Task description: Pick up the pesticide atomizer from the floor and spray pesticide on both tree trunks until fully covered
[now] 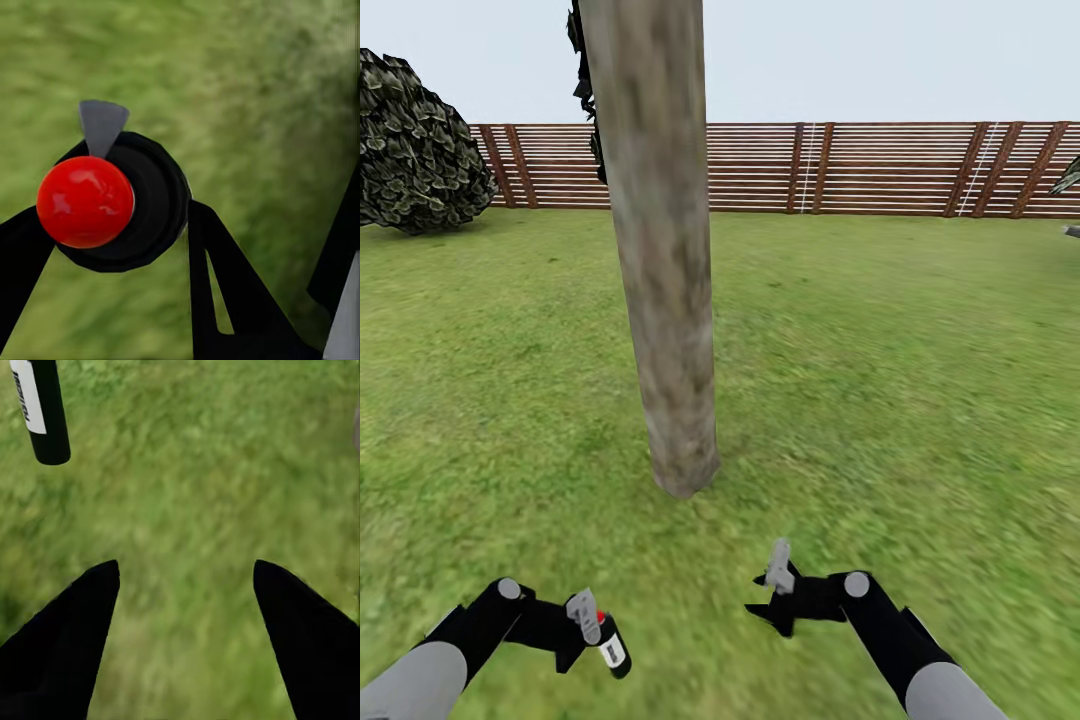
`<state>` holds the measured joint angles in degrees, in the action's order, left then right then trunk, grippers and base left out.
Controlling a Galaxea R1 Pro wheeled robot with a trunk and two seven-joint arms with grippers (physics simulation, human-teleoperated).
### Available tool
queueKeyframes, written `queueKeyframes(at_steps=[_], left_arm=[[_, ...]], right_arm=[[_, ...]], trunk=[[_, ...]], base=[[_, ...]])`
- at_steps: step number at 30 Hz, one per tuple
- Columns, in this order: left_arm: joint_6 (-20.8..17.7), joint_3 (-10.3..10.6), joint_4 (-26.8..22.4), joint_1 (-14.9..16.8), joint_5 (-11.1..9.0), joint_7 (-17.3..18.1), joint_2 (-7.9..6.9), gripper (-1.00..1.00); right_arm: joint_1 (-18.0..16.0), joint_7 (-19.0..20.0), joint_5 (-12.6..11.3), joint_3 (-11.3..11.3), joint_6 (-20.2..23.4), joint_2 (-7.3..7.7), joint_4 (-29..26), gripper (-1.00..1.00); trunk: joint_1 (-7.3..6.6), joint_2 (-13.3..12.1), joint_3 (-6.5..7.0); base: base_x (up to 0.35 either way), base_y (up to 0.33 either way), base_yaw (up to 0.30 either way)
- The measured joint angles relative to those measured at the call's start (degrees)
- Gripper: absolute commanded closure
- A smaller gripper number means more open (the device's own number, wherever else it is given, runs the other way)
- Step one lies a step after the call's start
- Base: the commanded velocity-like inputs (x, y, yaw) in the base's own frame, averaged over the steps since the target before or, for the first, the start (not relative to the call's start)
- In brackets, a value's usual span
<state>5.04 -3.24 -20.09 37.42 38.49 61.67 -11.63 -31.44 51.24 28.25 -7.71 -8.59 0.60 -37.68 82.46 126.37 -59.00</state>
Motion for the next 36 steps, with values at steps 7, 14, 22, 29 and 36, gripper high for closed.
queueKeyframes(at_steps=[7,14,22,29,36], left_arm=[[-0.11,2.05,-0.69,0.22,0.11,0.22,1.64,1.00],[-1.54,4.20,-2.56,0.43,0.42,1.49,4.42,1.00],[-1.93,6.78,-3.80,0.45,0.56,1.70,6.73,1.00],[-1.99,10.08,-3.82,0.45,0.50,1.61,8.24,1.00],[-2.08,11.59,-3.90,0.45,0.46,1.58,9.56,1.00]], right_arm=[[-0.14,1.32,2.32,-0.18,-0.06,-1.53,-0.06,1.00],[-0.26,1.37,3.56,-0.18,-0.06,-3.16,-0.14,1.00],[-0.36,1.41,6.60,-0.18,-0.06,-5.55,-0.43,1.00],[-0.36,2.84,6.88,-0.20,-0.05,-6.52,-1.74,1.00],[-0.36,3.20,6.92,-0.24,-0.05,-7.29,-1.81,1.00]], trunk=[[0.00,0.00,0.00],[0.00,0.00,0.00],[0.00,0.00,0.00],[0.00,0.00,0.00],[0.00,0.00,0.00]], base=[[0.000,0.000,0.000],[0.000,0.000,0.000],[0.000,0.000,0.000],[0.000,0.000,0.000],[0.000,0.000,0.000]])
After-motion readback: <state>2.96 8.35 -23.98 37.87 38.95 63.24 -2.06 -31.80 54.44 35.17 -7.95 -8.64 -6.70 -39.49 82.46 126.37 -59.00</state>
